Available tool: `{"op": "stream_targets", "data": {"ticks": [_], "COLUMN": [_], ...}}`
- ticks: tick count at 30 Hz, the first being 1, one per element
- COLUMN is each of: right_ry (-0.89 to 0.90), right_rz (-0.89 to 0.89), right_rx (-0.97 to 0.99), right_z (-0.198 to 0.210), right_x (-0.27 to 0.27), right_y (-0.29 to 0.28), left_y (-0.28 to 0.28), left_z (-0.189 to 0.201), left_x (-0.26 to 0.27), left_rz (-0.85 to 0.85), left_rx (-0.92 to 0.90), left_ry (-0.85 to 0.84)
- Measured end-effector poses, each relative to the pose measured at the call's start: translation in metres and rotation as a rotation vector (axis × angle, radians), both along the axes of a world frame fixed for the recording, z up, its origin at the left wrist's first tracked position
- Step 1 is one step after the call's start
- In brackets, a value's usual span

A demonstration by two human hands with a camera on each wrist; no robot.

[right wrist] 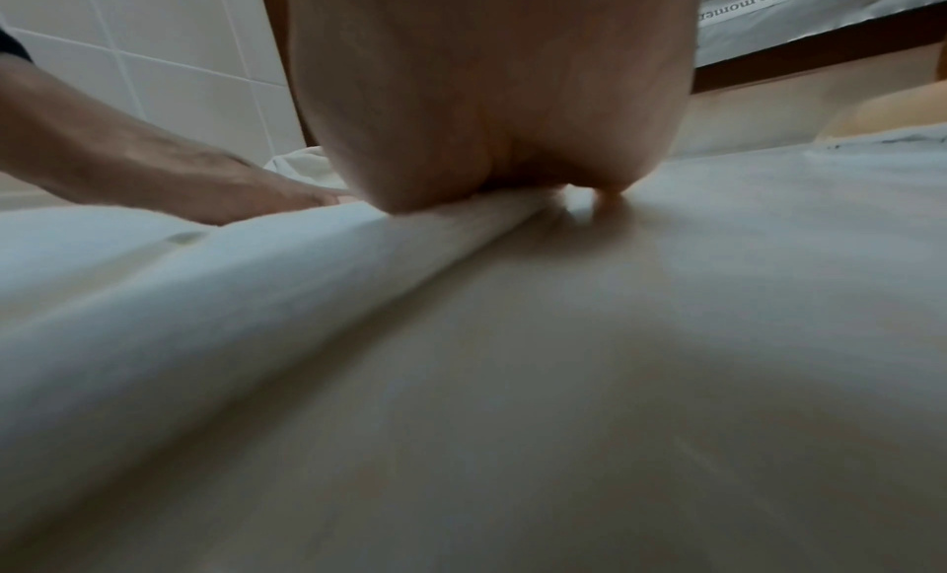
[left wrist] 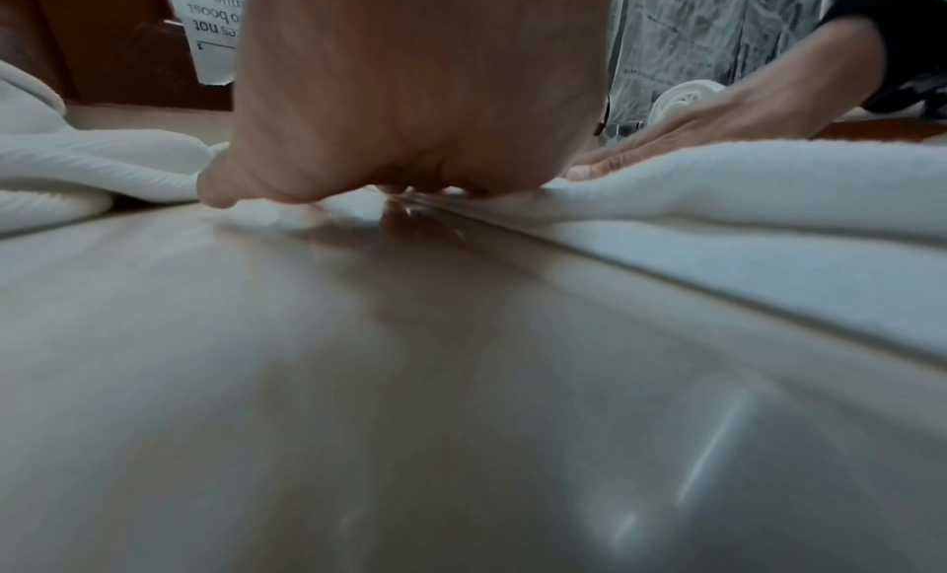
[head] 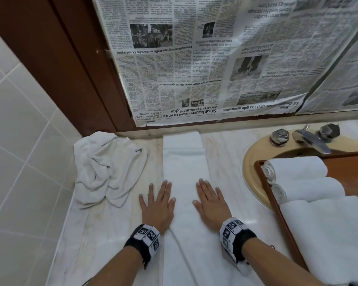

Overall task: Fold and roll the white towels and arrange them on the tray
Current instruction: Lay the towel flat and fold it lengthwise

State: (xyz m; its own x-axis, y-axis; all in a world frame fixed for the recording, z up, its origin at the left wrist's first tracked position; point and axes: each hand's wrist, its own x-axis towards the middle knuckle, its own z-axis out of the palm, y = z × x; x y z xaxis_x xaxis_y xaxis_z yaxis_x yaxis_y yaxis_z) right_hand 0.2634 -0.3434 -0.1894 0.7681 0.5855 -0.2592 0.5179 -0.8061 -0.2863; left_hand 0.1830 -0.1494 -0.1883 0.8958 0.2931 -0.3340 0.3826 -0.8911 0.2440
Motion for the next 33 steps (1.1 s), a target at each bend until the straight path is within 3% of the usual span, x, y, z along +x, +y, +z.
{"op": "stream_targets", "data": {"ticks": [7,20,33], "right_ry": [0.013,0.02,-0.013], "right_rz": [0.013,0.004,-0.056], "right_rx": [0.002,-0.057,0.078], "right_z": [0.002,0.002,0.001], "right_x": [0.031,0.095,0.109], "right_y": [0.012,0.032,0.035], "left_y": [0.003,0.024,0.033], "left_z": [0.004,-0.007,-0.003], "left_x": [0.035,0.095,0.099], "left_rz": [0.084,0.085,0.009], "left_rx": [-0.046,-0.018,-0.017], "left_ry": [-0.02,-0.049,-0.142]}}
